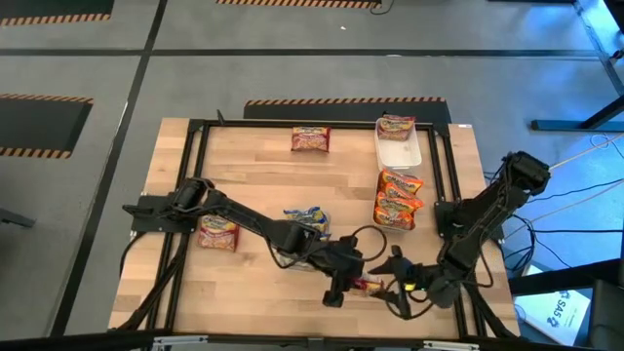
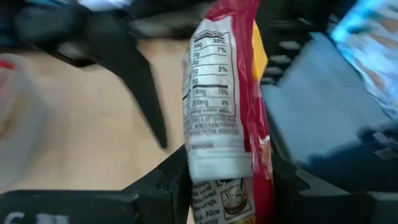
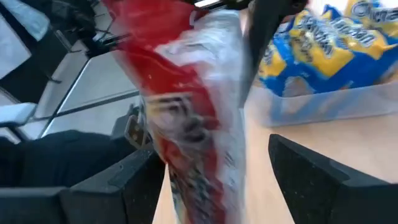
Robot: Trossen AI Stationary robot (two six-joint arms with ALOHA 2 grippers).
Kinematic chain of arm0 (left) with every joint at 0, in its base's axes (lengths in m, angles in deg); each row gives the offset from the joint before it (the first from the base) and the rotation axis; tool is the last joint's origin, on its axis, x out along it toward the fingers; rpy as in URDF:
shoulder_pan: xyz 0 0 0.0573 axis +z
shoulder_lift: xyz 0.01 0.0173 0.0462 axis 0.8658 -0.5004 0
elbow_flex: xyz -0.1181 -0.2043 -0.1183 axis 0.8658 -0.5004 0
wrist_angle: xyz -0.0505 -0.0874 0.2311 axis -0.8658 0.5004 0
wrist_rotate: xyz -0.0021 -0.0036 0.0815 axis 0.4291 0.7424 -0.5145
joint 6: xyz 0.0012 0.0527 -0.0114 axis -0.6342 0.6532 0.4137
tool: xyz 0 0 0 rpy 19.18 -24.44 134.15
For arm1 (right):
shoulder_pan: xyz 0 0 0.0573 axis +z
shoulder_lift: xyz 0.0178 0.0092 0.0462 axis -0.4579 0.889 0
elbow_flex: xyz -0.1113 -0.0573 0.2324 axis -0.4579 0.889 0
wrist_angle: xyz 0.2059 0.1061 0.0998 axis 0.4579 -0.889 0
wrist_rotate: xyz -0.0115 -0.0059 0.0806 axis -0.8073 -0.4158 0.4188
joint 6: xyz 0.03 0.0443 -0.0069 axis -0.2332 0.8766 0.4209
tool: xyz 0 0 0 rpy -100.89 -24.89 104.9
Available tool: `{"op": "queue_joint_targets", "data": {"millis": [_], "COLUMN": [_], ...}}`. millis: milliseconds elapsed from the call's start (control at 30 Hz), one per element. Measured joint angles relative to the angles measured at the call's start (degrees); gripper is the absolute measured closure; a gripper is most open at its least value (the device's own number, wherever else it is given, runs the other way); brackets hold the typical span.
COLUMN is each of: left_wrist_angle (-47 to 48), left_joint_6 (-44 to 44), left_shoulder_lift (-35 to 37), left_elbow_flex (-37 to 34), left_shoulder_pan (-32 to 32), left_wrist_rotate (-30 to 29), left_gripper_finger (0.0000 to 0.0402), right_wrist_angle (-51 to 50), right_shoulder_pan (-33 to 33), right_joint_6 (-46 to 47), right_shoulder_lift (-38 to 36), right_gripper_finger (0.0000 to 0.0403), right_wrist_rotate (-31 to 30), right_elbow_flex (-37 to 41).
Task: Sort Maruchan noodles
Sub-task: Put the bottom right red noodle pack into the white bin
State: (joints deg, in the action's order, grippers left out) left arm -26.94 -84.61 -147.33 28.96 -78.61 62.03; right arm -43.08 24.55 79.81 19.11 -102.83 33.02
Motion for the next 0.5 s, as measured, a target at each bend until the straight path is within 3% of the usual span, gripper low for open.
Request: {"op": "queue_joint_targets", "data": {"millis": [133, 267, 500], "left_wrist_angle": [1.17, 3.79, 1.66], "left_joint_6": [-1.38, -1.8, -1.78], "left_shoulder_lift": [0.03, -0.02, -0.05], "left_elbow_flex": [0.11, 0.11, 0.09], "left_shoulder_pan": [0.67, 0.35, 0.54], "left_wrist_rotate": [-3.27, -3.74, -4.41], "left_gripper_finger": [0.0269, 0.0269, 0.0269], "right_wrist_angle": [-0.89, -3.6, -3.18], "right_shoulder_pan": [-1.0, -0.78, -2.47], "right_joint_6": [-0.29, 1.68, 0.2], "right_shoulder_lift": [0.05, -1.49, -0.58], "right_gripper_finger": [0.0134, 0.0134, 0.0134], "right_wrist_rotate": [0.39, 5.66, 4.05], "right_elbow_flex": [-0.01, -0.02, -0.02]}}
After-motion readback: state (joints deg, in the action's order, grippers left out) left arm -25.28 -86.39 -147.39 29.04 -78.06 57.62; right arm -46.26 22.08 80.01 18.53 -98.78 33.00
